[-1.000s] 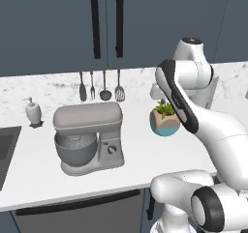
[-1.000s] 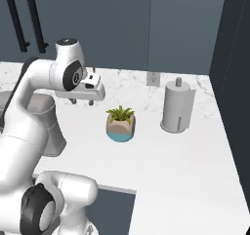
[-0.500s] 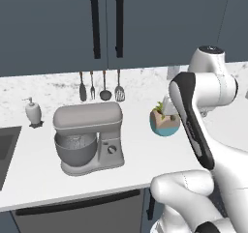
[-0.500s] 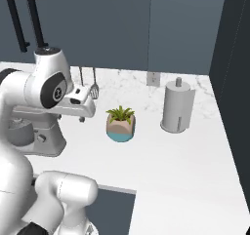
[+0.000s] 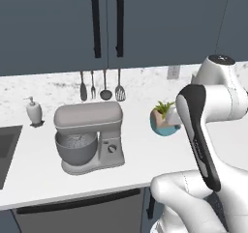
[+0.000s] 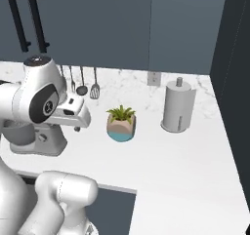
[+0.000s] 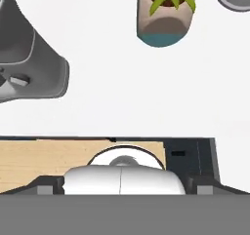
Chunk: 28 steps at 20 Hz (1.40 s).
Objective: Navigate to the shelves.
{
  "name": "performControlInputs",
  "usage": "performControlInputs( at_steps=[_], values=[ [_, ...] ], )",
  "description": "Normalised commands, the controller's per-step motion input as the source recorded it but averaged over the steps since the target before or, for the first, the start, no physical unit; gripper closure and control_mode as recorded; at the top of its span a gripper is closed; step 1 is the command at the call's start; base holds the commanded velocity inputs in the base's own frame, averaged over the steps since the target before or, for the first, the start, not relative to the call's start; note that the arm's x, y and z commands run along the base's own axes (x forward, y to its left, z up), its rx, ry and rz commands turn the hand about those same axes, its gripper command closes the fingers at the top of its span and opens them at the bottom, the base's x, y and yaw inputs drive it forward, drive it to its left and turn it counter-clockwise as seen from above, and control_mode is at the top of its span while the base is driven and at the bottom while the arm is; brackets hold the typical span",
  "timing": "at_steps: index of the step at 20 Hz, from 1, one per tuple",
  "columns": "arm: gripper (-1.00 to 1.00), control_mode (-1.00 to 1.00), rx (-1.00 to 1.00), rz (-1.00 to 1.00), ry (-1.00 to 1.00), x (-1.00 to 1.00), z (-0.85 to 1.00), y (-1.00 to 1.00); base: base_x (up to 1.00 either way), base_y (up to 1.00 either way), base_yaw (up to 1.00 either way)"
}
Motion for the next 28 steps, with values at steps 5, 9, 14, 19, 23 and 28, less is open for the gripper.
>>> performControlInputs(
  at_steps=[5, 9, 14, 19, 23, 28],
  values=[
    [-1.0, 1.0, 0.0, 0.0, 0.0, 0.0, 0.0, 0.0, -0.34, 0.59, 0.29],
    [-1.0, 1.0, 0.0, 0.0, 0.0, 0.0, 0.0, 0.0, -0.3, 0.82, 0.68],
    [-1.0, 1.0, 0.0, 0.0, 0.0, 0.0, 0.0, 0.0, -0.31, 0.66, 0.93],
    [-1.0, 1.0, 0.0, 0.0, 0.0, 0.0, 0.0, 0.0, -0.38, 0.57, 0.98],
    [-1.0, 1.0, 0.0, 0.0, 0.0, 0.0, 0.0, 0.0, -0.34, 0.49, 0.95],
    [-1.0, 1.0, 0.0, 0.0, 0.0, 0.0, 0.0, 0.0, -0.26, 0.45, 0.89]
  ],
)
